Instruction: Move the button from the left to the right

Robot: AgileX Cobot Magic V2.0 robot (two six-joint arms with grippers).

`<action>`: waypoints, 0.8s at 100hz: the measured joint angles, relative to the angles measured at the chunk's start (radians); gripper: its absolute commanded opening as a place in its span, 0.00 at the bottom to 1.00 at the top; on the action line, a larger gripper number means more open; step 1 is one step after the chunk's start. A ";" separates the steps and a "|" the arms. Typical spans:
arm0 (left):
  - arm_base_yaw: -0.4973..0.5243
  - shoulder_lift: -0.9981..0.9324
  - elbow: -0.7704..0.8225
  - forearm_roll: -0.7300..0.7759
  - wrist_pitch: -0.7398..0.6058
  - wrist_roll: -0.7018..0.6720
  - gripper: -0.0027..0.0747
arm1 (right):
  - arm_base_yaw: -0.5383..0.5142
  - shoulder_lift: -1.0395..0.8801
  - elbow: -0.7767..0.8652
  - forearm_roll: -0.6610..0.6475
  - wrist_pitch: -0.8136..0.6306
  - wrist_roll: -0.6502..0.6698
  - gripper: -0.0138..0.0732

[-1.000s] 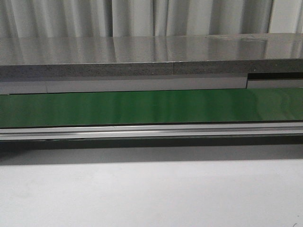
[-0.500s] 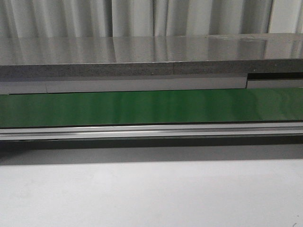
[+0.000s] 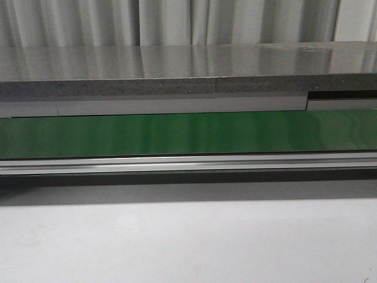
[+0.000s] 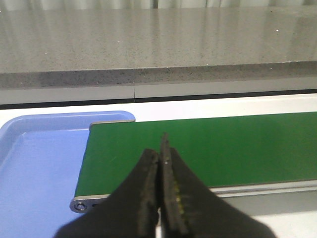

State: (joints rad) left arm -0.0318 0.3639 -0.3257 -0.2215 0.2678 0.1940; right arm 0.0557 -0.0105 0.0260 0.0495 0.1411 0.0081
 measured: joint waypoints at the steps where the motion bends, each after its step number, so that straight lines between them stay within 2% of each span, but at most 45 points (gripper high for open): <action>1: 0.000 0.000 0.000 0.000 0.000 0.000 0.01 | 0.000 0.000 0.000 0.000 -0.004 0.002 0.08; 80: 0.000 0.000 0.000 0.000 0.000 0.000 0.01 | 0.000 0.000 0.000 0.000 -0.032 0.006 0.08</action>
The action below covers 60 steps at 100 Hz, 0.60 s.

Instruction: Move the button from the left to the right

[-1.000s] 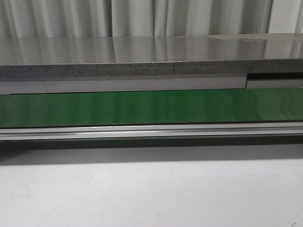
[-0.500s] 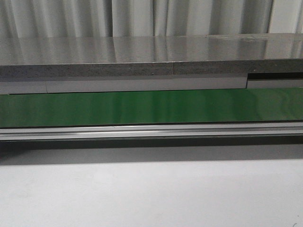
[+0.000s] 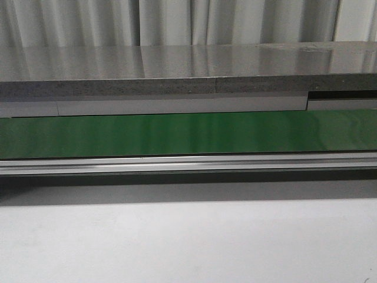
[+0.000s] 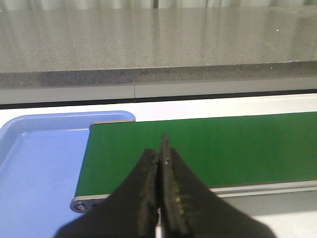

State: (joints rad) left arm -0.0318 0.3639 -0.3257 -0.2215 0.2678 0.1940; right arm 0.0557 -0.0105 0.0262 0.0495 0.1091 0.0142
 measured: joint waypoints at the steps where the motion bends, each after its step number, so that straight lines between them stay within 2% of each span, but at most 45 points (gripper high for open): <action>1: 0.000 0.000 0.000 0.000 0.000 0.000 0.01 | 0.000 0.000 0.000 0.000 0.000 0.000 0.08; 44: 0.000 0.000 0.000 0.000 0.000 0.000 0.01 | 0.000 0.000 0.000 0.000 0.000 0.002 0.08; 60: 0.000 -0.028 0.007 0.084 -0.016 0.000 0.01 | 0.000 0.000 0.000 0.000 0.000 0.002 0.08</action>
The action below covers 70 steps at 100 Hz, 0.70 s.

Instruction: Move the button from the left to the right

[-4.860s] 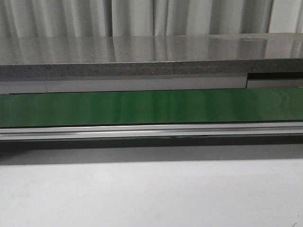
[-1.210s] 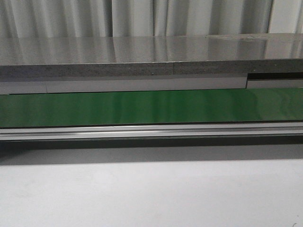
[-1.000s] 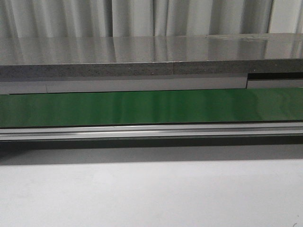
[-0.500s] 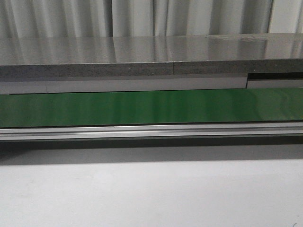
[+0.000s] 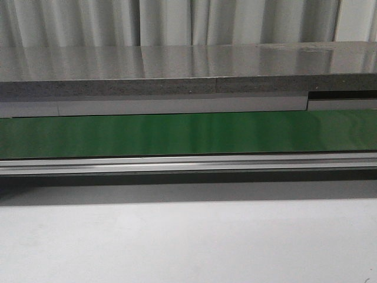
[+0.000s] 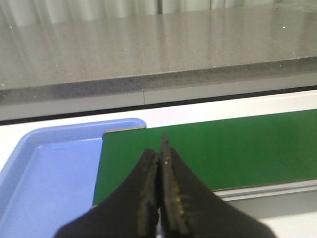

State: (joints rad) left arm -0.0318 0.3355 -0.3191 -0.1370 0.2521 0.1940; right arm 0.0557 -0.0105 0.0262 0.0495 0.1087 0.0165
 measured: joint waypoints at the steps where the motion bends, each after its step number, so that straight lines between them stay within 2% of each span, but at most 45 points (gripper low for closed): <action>1: 0.000 -0.006 0.004 0.003 -0.002 0.000 0.01 | 0.000 0.000 0.000 0.000 0.000 0.000 0.08; 18: 0.000 -0.103 0.078 0.042 -0.057 -0.002 0.01 | 0.000 0.000 0.000 -0.001 0.000 0.000 0.08; 35: 0.000 -0.224 0.202 0.115 -0.105 -0.142 0.01 | 0.000 0.000 0.000 -0.001 0.000 0.001 0.08; 52: 0.000 -0.332 0.308 0.137 -0.108 -0.194 0.01 | 0.000 0.000 0.000 -0.001 0.000 0.001 0.08; 70: 0.000 -0.338 0.321 0.137 -0.167 -0.194 0.01 | 0.000 0.000 0.000 -0.001 -0.002 0.001 0.08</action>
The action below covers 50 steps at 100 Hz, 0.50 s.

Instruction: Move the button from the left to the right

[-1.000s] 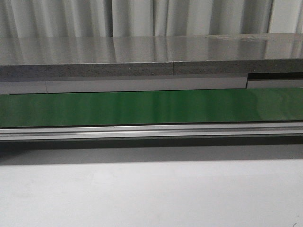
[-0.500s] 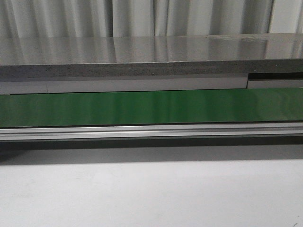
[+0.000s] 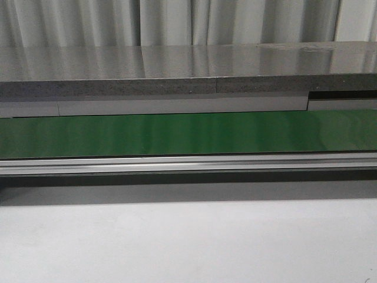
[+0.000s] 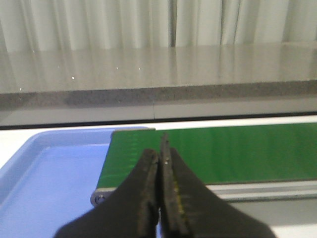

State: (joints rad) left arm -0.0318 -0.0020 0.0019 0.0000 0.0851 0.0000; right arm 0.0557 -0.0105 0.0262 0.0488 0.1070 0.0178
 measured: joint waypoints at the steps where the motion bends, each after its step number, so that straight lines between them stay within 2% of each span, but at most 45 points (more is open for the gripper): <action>1: 0.000 0.000 0.000 0.000 -0.004 0.000 0.01 | 0.000 0.000 0.000 0.000 0.000 0.000 0.08; 21: 0.000 0.000 0.000 0.000 -0.085 0.000 0.01 | 0.000 0.000 0.000 0.000 -0.002 0.000 0.08; 50: 0.000 0.000 0.000 0.000 -0.085 0.000 0.01 | 0.000 0.000 0.000 0.000 -0.002 0.000 0.08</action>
State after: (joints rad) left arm -0.0318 -0.0020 0.0019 0.0000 0.0000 0.0000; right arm 0.0557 -0.0105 0.0262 0.0488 0.1051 0.0178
